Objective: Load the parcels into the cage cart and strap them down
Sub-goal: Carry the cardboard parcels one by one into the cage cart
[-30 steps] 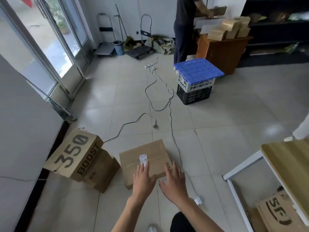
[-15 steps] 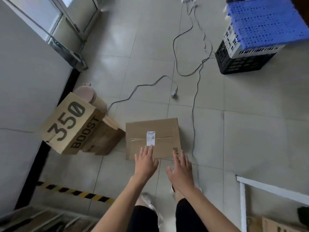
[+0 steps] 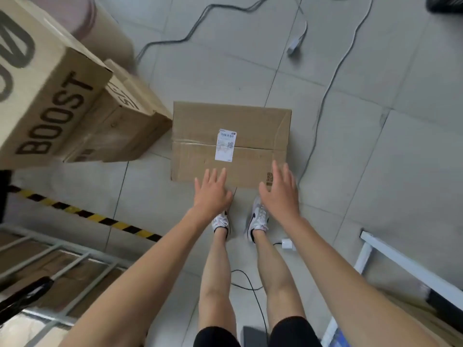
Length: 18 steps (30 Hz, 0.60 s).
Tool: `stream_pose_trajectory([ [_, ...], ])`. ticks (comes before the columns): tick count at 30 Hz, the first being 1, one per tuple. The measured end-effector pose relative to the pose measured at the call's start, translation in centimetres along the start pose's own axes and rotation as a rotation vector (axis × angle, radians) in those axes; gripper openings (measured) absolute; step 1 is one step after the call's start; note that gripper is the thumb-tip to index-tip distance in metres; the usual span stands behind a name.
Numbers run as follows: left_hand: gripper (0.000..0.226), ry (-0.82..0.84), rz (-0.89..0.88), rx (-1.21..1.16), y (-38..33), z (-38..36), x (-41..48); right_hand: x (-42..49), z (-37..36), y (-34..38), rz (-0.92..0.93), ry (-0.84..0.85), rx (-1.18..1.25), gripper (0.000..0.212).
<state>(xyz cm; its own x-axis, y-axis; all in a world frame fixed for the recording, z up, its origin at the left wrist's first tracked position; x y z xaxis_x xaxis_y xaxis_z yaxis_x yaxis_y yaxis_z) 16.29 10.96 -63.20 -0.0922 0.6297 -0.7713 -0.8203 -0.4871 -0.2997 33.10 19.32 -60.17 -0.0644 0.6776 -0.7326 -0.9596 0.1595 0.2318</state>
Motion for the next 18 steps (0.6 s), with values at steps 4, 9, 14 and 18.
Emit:
stream_pose_trajectory([
  [4,0.073,0.023,0.052,-0.032,4.3,-3.4,5.1,5.0,-4.5,-2.0,-0.041,0.047,-0.031,0.072],
  [9,0.077,0.047,0.178,-0.068,11.6,-7.1,10.1,10.5,-10.0,-5.4,-0.126,0.089,-0.036,0.072],
  [14,0.088,0.099,0.294,0.046,19.3,-9.3,14.2,15.1,-13.6,-8.1,-0.183,0.059,-0.057,0.08],
  [18,0.098,-0.008,0.374,-0.086,22.9,-9.0,17.7,19.3,-14.9,-9.1,-0.263,-0.014,-0.022,0.092],
])
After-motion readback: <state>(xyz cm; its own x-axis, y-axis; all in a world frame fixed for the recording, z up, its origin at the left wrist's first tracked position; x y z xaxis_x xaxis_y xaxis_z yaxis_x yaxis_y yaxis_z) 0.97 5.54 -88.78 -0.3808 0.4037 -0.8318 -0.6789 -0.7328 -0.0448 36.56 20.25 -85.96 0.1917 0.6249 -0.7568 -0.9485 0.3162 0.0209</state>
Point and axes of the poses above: each hand's wrist, its own x-axis towards the middle knuckle, its own z-axis out of the back of the hand, y = z × x, the point moved 3 cm from there along x, towards the middle knuckle, and after that the axes turned 8 degrees about -z, right-handed, at the moved point
